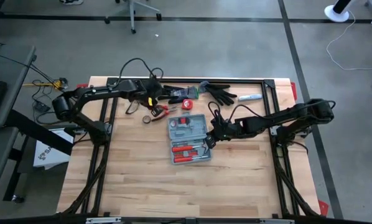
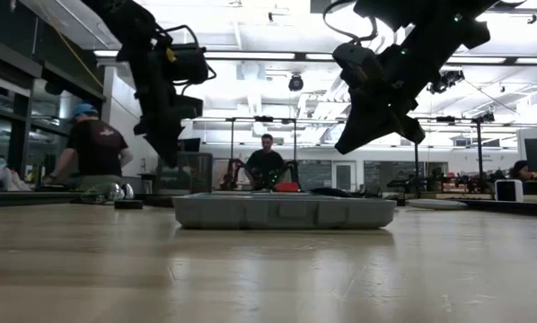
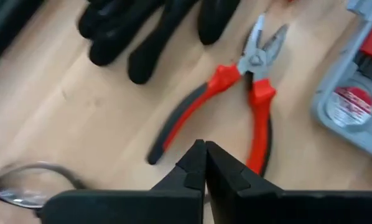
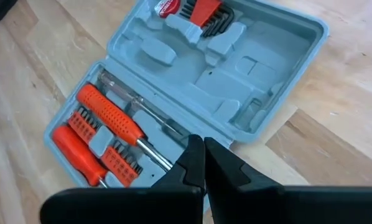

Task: Prefit tool cases
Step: Remove the orange pliers from the gray tool box, then remove the orange hammer from the gray tool box

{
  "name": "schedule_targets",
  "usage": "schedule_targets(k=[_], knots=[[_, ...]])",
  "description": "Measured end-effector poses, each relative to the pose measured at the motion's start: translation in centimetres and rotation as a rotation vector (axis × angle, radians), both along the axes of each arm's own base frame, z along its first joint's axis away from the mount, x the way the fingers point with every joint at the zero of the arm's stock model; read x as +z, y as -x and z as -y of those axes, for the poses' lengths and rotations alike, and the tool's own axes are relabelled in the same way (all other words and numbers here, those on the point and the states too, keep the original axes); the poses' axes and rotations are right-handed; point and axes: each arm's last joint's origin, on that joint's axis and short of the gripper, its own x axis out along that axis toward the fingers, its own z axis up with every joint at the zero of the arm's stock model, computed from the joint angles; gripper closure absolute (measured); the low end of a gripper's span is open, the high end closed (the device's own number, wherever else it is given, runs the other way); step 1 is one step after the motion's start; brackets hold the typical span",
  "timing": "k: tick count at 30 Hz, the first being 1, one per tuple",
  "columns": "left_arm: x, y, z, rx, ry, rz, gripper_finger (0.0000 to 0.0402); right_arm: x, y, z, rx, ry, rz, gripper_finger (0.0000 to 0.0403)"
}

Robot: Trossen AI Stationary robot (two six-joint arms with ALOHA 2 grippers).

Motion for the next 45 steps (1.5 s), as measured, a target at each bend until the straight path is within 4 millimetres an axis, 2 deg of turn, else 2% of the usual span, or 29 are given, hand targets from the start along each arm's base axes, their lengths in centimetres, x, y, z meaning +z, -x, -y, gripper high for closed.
schedule_targets(k=[4,8,20,31,36,45], knots=[[0.0,-0.2,0.0,0.015,0.045,0.049,0.0393,0.0,0.1,0.0,-0.001,0.0,-0.007,0.0403],[0.2,-1.2,0.7,-0.014,0.09,0.134,0.0389,-0.1,0.1,0.0,0.004,0.005,-0.011,0.0403],[1.5,-5.3,5.0,-0.199,0.022,0.363,0.0388,-0.1,0.1,0.0,0.001,0.009,-0.011,0.0403],[2.2,-7.0,8.1,-0.295,0.016,0.466,0.0387,-0.1,0.1,0.1,-0.001,0.011,-0.01,0.0403],[1.3,-7.9,10.0,-0.352,0.04,0.46,0.0387,0.0,0.0,0.0,-0.001,0.011,-0.006,0.0403],[-2.3,-10.2,13.9,-0.483,0.14,0.423,0.0384,0.0,0.0,0.0,-0.001,0.011,-0.006,0.0403]])
